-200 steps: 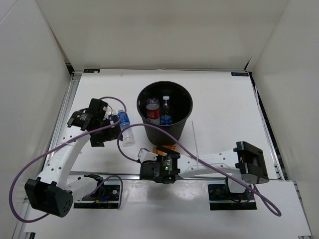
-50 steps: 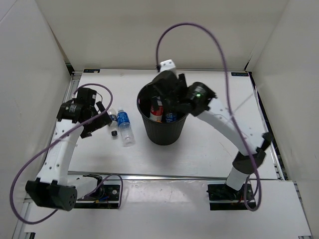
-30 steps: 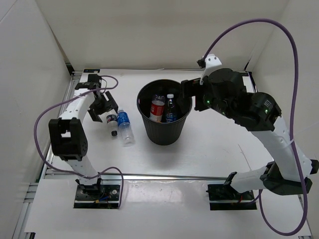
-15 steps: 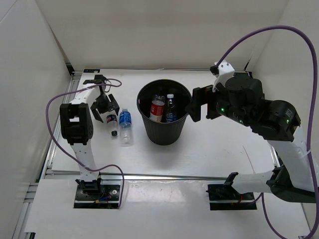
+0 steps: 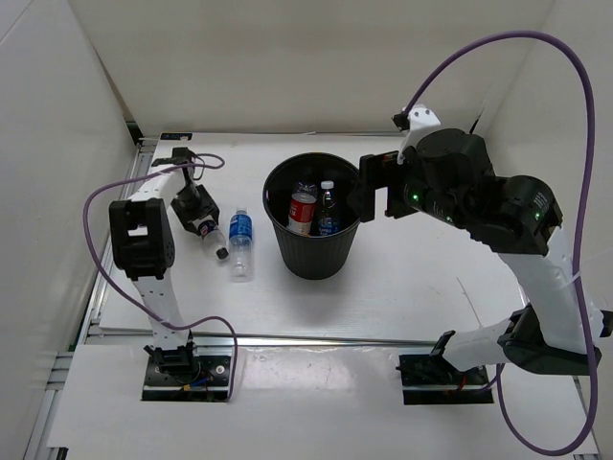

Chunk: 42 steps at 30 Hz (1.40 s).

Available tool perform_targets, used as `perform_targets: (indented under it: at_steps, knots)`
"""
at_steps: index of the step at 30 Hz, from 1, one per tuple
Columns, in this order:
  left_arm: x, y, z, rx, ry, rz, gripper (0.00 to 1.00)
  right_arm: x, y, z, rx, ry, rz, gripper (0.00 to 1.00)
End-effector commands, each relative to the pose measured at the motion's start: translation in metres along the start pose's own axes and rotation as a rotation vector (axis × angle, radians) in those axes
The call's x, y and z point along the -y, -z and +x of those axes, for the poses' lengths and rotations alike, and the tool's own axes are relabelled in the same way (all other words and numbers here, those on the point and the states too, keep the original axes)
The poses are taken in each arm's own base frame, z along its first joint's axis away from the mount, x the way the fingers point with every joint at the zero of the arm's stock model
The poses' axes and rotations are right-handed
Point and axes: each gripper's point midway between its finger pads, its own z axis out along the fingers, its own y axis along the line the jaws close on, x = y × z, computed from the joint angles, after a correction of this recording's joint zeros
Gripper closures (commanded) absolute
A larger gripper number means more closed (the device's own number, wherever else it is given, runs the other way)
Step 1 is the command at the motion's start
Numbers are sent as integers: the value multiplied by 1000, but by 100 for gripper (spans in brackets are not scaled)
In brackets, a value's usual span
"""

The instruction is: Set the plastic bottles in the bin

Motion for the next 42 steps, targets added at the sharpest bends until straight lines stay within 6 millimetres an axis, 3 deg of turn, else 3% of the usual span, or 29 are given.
perform_targets:
  at_steps: [1,6,7,8,9,10,15,18,20,22,24,25,26,30,33,34,35,37,39,40,41,42]
  knots:
    - [11,55,-23,153,100,77,56,1,6,-5,12,-34,4,0]
    - [19,156,-51,391,181,180,56,-2,6,-4,8,-61,-4,0]
    - [31,189,-62,466,183,240,56,-2,6,-4,8,-61,-4,0]
    - [38,209,-64,502,172,272,57,1,4,-3,9,-67,19,0]
    - [60,248,-68,568,140,350,57,5,2,1,-3,-74,39,0]
    - [70,269,-67,597,122,392,57,8,-1,2,-5,-70,62,0]
    - [129,364,-38,673,-25,694,56,40,6,2,59,-109,201,0]
    - [165,396,-9,697,-146,865,50,65,12,-2,105,-154,306,0]
    - [188,409,15,684,-224,938,48,79,16,-6,132,-198,353,0]
    - [216,389,37,591,-307,965,48,93,19,-7,145,-218,401,0]
    - [229,377,53,538,-350,963,46,97,19,-10,152,-223,411,0]
    - [234,368,58,528,-368,938,43,101,19,-12,158,-223,417,0]
    - [243,359,74,503,-413,916,32,101,19,-12,154,-228,413,0]
    - [253,340,91,471,-450,860,13,108,19,-12,146,-227,423,0]
    - [249,348,92,488,-455,845,0,111,22,-12,147,-248,415,0]
    - [246,348,90,504,-457,829,0,110,20,-9,136,-246,410,0]
    - [235,358,82,567,-435,796,0,112,20,-9,134,-252,410,0]
    - [213,358,72,623,-386,704,0,111,17,-6,119,-255,398,0]
    - [165,362,47,726,-226,553,0,112,20,-7,126,-262,396,0]
    - [145,338,41,705,-172,465,0,111,18,-4,113,-261,387,0]
    - [118,343,35,743,-60,435,0,111,18,-4,112,-266,387,0]
    - [95,331,24,743,14,380,0,112,16,-1,104,-274,390,0]
